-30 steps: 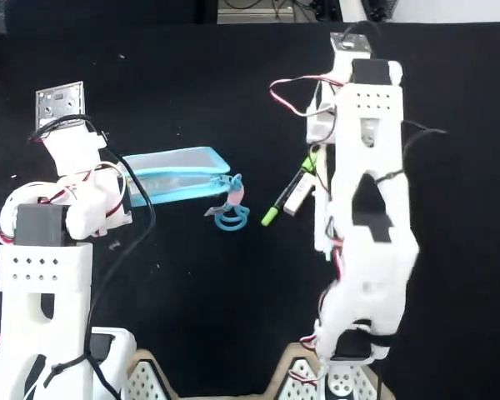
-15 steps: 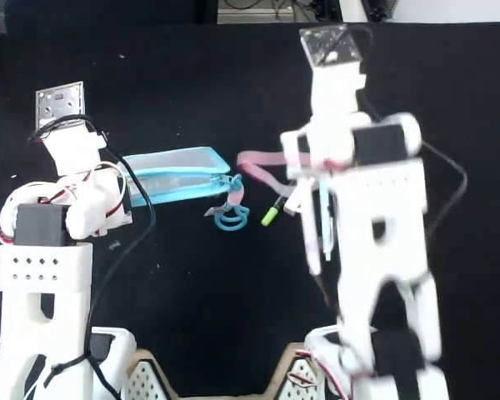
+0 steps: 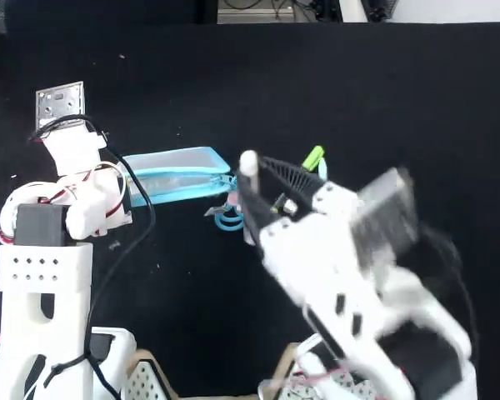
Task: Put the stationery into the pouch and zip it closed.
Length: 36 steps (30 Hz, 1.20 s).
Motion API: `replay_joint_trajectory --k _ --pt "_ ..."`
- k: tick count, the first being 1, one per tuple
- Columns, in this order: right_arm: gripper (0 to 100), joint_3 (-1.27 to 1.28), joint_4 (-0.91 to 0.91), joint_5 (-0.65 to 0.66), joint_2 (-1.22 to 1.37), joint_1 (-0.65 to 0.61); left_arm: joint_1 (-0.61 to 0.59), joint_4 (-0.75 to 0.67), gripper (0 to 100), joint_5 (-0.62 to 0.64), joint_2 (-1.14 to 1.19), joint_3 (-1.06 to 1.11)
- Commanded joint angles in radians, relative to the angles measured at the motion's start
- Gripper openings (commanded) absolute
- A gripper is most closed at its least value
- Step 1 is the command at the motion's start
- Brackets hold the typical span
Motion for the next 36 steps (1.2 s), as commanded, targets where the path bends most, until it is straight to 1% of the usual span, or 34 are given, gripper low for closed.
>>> replay_joint_trajectory --k 1,3,6,9,18,23,25,36 --pt "1.1 0.159 -0.276 0.009 -0.159 -0.095 0.001 -0.017 4 0.000 0.003 0.001" --pt "1.1 0.265 -0.420 0.009 -0.231 -0.124 0.001 -0.017 4 0.000 0.003 0.001" --pt "1.1 0.398 -0.609 0.009 -0.312 -0.132 0.001 -0.017 4 0.000 0.005 0.001" --pt "1.1 0.496 -0.712 0.009 -0.348 -0.129 0.001 -0.017 4 0.000 0.006 0.001" --pt "1.1 0.608 -0.758 0.009 -0.348 -0.141 0.001 -0.018 4 -0.002 0.009 0.001" --pt "1.1 0.690 -0.936 0.011 -0.348 -0.138 0.001 -0.018 4 -0.002 0.011 0.001" --pt "1.1 0.711 -0.979 0.011 -0.346 -0.138 0.001 -0.018 4 -0.002 0.011 0.001" --pt "1.1 0.776 -0.991 0.011 -0.314 -0.138 0.001 -0.018 4 -0.002 0.012 0.001"
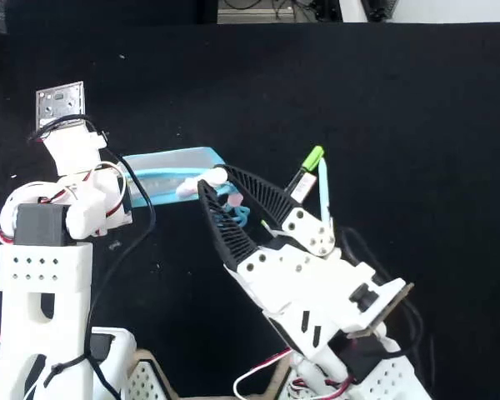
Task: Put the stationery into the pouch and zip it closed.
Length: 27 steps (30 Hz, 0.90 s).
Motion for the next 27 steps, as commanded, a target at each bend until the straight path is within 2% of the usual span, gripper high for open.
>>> replay_joint_trajectory --k 1,8,11,14,17,21,27 --pt "1.1 0.025 -0.026 0.011 0.047 -0.005 0.001 -0.018 4 -0.002 0.012 0.001" --pt "1.2 0.035 -0.063 0.012 0.219 -0.005 0.001 -0.018 4 -0.002 0.012 0.001" --pt "2.8 -0.024 -0.035 0.066 0.334 -0.009 0.001 -0.018 4 -0.002 0.012 0.001" --pt "11.3 -0.143 0.092 0.078 0.450 -0.011 0.001 -0.018 4 -0.002 0.012 0.001" --pt "16.1 -0.297 0.310 0.078 0.513 -0.012 0.001 -0.018 4 -0.002 0.012 0.001" --pt "13.2 -0.470 0.528 0.078 0.503 -0.006 0.001 -0.018 4 -0.002 0.012 0.001" --pt "5.6 -0.615 0.690 0.086 0.401 0.038 0.001 -0.018 4 -0.002 0.012 0.001"
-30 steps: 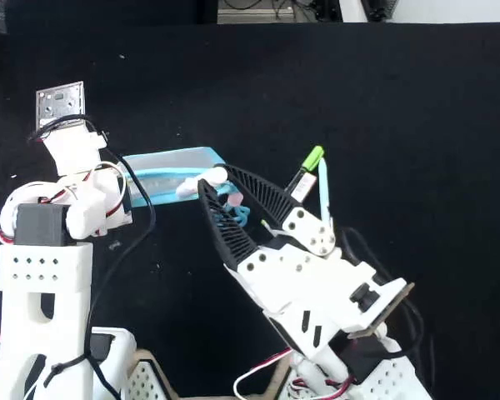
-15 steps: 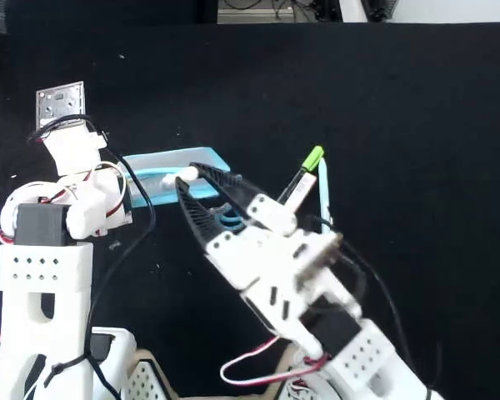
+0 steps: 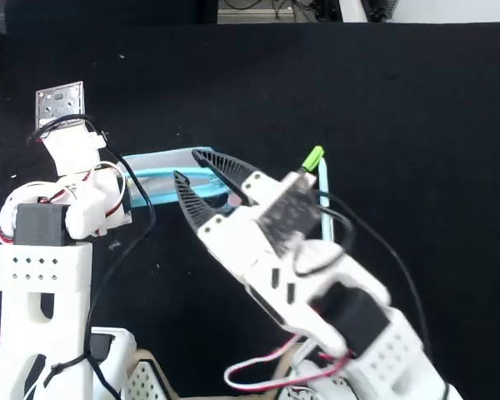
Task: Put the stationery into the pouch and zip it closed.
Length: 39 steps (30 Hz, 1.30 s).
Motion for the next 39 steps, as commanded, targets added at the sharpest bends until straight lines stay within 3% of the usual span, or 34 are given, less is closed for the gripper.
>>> replay_joint_trajectory --k 1,9,15,21,27,29,39 --pt "5.4 -0.111 0.087 0.009 -0.071 0.066 -0.001 -0.018 4 -0.002 0.011 0.001" --pt "12.8 -0.110 0.384 0.002 -0.007 0.466 -0.001 -0.018 4 -0.002 0.011 0.001" --pt "12.7 -0.070 0.384 -0.051 0.263 0.655 -0.001 -0.018 4 -0.002 0.011 0.001" --pt "12.9 -0.117 0.316 -0.068 0.627 0.687 -0.001 -0.018 4 -0.002 0.011 0.001" --pt "13.0 -0.315 0.321 -0.387 0.995 0.684 -0.001 -0.018 4 -0.002 0.011 0.001" --pt "13.0 -0.371 0.321 -0.437 1.101 0.678 -0.001 -0.018 4 -0.002 0.011 0.001" --pt "13.0 -0.573 0.321 -0.445 1.429 0.713 -0.002 -0.018 4 -0.002 0.009 0.001"
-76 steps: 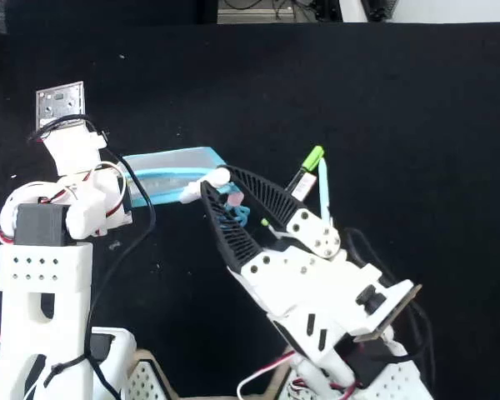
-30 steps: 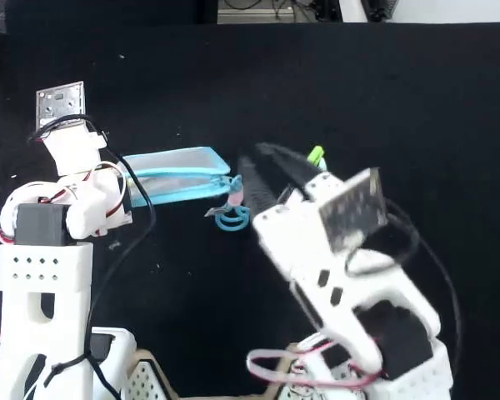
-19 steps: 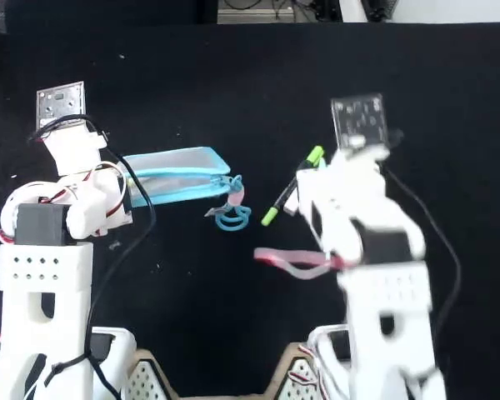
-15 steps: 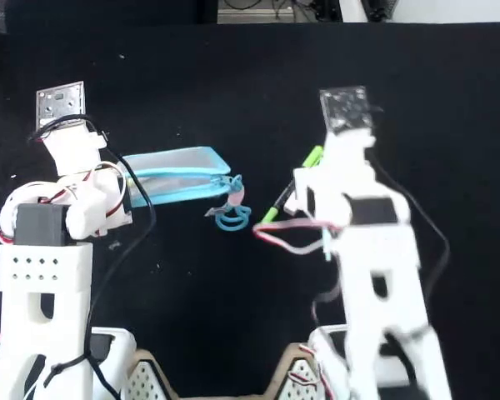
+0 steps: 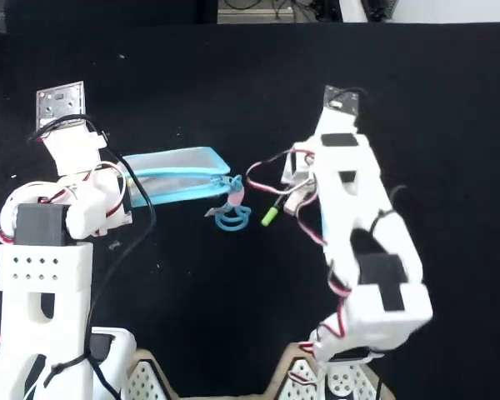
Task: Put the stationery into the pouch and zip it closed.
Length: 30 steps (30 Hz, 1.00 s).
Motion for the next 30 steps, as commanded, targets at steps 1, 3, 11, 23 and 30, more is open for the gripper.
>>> replay_joint_trajectory --k 1,3,11,23,30 --pt "12.9 -0.088 -0.020 -0.014 0.050 0.017 -0.002 -0.017 4 -0.002 0.009 0.001" --pt "13.0 -0.108 -0.008 -0.014 0.085 0.014 -0.002 -0.017 4 -0.002 0.008 0.001" --pt "13.0 -0.245 0.075 -0.009 0.222 0.018 -0.002 -0.017 3 -0.025 0.006 0.001" --pt "3.5 -0.515 0.384 0.081 0.308 0.054 -0.002 -0.015 3 -0.034 0.002 0.001" --pt "1.1 -0.615 0.520 0.219 0.308 0.057 -0.002 -0.015 3 -0.034 0.002 0.001"
